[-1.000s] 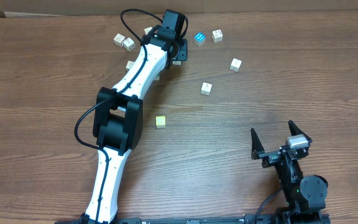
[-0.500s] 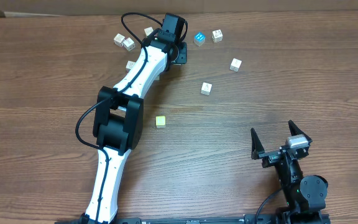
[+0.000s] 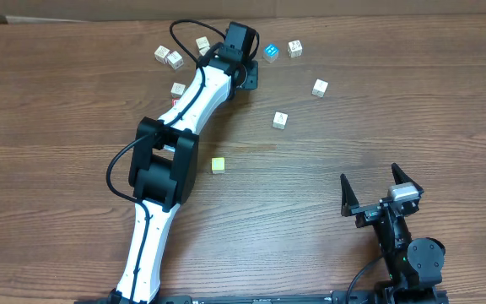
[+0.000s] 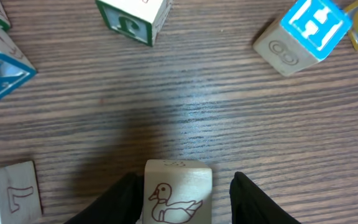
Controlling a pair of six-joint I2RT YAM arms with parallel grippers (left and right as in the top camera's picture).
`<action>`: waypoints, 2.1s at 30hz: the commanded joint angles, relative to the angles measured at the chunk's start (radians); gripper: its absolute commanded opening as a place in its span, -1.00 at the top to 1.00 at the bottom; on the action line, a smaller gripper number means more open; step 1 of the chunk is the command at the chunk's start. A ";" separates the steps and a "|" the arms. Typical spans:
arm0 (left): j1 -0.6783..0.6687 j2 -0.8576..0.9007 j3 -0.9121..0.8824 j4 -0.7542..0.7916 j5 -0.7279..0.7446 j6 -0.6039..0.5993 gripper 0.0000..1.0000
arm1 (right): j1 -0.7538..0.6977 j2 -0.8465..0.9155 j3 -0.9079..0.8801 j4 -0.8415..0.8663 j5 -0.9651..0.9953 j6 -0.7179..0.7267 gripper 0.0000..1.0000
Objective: Form a horizontal line
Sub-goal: 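Grasp the white duck '3' block with the left gripper, then carry the duck block down toward the placed yellow block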
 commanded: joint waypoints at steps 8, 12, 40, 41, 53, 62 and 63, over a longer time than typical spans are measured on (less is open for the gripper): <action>-0.002 0.024 -0.035 0.039 -0.014 0.019 0.18 | -0.003 -0.010 -0.010 0.005 0.001 -0.002 -1.00; -0.002 0.024 -0.035 0.056 -0.014 0.019 0.20 | -0.003 -0.010 -0.010 0.005 0.001 -0.002 -1.00; -0.009 -0.338 -0.005 -0.267 0.006 0.004 0.91 | -0.003 -0.010 -0.010 0.005 0.001 -0.002 -1.00; -0.011 -0.365 -0.005 -0.303 0.005 -0.007 0.92 | -0.003 -0.010 -0.010 0.005 0.001 -0.002 -1.00; -0.061 -0.523 -0.006 -0.685 0.005 -0.046 0.91 | -0.003 -0.010 -0.010 0.005 0.001 -0.002 -1.00; -0.042 -0.523 -0.011 -0.884 -0.190 -0.174 0.92 | -0.003 -0.010 -0.010 0.005 0.001 -0.002 -1.00; -0.039 -0.523 -0.011 -0.899 -0.191 -0.177 0.90 | -0.003 -0.010 -0.010 0.005 0.001 -0.002 -1.00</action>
